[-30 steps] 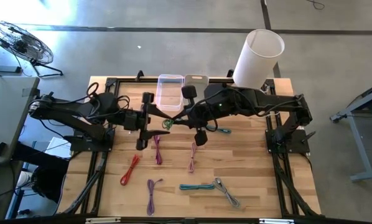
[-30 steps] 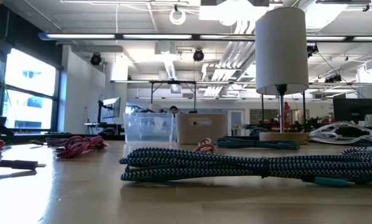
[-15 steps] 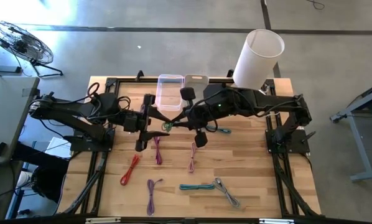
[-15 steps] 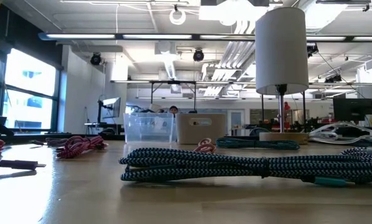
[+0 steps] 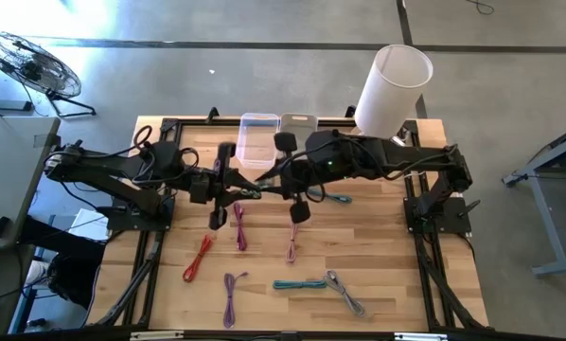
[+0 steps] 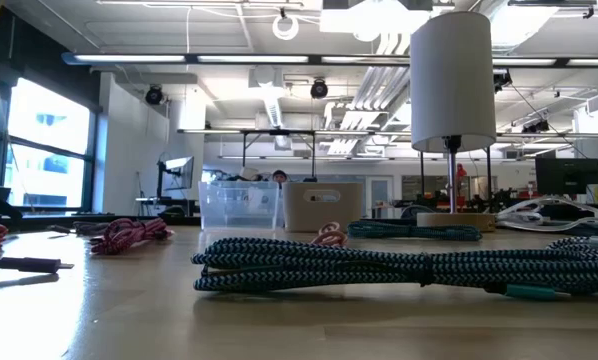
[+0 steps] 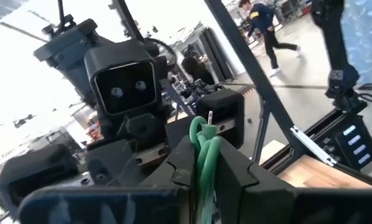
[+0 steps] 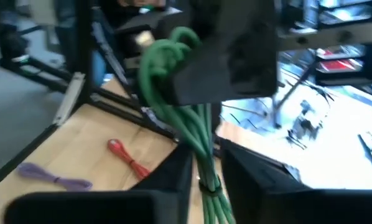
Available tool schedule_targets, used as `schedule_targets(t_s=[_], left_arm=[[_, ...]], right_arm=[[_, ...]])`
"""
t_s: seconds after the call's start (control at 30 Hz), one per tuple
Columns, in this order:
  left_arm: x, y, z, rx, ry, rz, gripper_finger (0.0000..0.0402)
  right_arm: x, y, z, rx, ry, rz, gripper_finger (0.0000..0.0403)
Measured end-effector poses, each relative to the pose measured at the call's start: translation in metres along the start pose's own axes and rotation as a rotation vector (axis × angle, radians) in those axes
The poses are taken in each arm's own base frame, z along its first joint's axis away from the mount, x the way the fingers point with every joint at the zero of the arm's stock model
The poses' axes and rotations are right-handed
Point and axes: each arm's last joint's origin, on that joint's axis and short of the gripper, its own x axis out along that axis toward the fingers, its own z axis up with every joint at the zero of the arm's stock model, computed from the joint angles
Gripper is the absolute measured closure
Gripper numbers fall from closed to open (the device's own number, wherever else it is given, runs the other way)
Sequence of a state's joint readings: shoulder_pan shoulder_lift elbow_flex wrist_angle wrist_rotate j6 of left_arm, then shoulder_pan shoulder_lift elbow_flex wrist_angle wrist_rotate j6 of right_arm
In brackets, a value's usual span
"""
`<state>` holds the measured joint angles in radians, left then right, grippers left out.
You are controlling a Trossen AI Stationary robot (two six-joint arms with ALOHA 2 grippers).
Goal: Pick & Place USB Port
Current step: Put the green charger cable into the transparent bin
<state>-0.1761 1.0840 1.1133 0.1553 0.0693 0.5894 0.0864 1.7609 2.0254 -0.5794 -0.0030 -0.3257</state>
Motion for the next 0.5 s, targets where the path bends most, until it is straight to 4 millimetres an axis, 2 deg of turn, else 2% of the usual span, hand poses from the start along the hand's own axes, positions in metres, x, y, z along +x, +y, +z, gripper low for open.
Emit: schedule_targets(t_s=[0.13,0.3,0.4,0.5], left_arm=[[-0.004,0.001,0.001,-0.01,0.017,0.014,0.0375],[-0.022,0.003,0.001,-0.015,0.149,0.048,0.0375],[-0.035,0.006,0.0,0.014,0.28,0.133,0.0375],[-0.045,0.016,-0.007,-0.066,0.438,0.353,0.0375]], right_arm=[[-0.008,-0.001,-0.001,0.013,0.047,-0.045,0.0259],[-0.024,0.003,-0.007,0.028,0.184,-0.084,0.0193],[-0.036,0.004,-0.014,0.113,0.287,-0.115,0.0171],[-0.043,0.002,-0.025,0.195,0.394,-0.119,0.0165]])
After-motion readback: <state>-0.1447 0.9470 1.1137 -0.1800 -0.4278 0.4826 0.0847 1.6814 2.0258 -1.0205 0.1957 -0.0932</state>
